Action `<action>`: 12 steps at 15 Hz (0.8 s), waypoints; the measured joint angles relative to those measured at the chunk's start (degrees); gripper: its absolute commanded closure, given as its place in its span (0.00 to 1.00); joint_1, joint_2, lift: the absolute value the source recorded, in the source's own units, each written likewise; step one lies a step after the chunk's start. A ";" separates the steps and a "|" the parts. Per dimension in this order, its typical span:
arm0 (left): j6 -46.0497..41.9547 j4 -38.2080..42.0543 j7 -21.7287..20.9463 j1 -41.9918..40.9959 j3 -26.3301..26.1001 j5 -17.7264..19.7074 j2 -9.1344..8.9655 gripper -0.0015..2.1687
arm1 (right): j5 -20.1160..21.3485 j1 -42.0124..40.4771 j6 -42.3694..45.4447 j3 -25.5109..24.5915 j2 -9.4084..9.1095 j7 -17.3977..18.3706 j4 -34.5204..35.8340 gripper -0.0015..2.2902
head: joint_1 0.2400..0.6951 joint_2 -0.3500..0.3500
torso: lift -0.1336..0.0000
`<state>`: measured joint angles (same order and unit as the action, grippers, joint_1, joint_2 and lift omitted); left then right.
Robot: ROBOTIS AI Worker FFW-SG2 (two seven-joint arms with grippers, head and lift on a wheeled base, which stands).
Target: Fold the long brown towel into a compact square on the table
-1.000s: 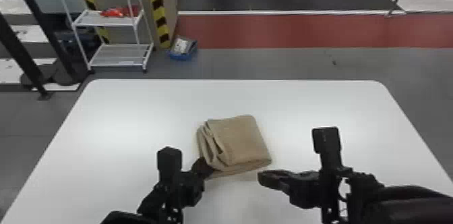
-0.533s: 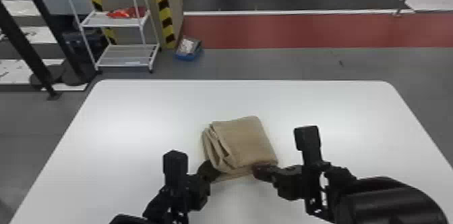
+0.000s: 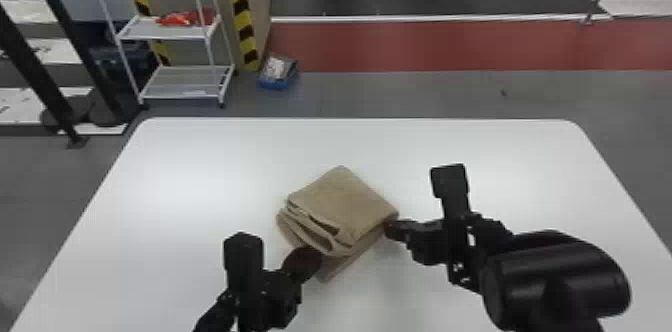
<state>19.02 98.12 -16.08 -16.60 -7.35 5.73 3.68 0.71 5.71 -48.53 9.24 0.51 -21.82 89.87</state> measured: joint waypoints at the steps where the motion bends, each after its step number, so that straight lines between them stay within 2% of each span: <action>1: 0.38 3.57 -0.70 -2.26 0.78 0.34 0.03 0.90 | 0.37 1.90 0.62 0.06 -0.30 0.54 -2.32 0.98 | 1.00 0.55 | 0.58; 6: 1.50 16.88 -3.10 -10.98 5.66 2.91 0.20 0.90 | 1.13 11.22 3.81 0.32 -0.51 1.77 -14.06 0.98 | 1.00 0.57 | 0.58; 8: 1.59 17.37 -3.88 -10.55 6.61 3.16 0.25 0.90 | 0.64 14.46 5.78 -0.57 -0.52 2.09 -18.32 0.98 | 1.00 0.57 | 0.58; 10: 3.30 15.78 -4.64 -8.22 6.56 3.37 0.26 0.90 | 0.59 15.75 5.69 -1.54 -0.52 3.02 -19.51 0.98 | 1.00 0.56 | 0.58; 12: 5.52 13.21 -5.62 -4.68 4.97 3.21 0.29 0.90 | 1.18 15.99 1.98 -3.98 -0.52 2.80 -18.99 0.98 | 1.00 0.49 | 0.58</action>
<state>24.54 111.32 -21.70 -21.28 -2.38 8.94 3.97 1.89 21.70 -46.56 5.26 -0.01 -19.03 70.88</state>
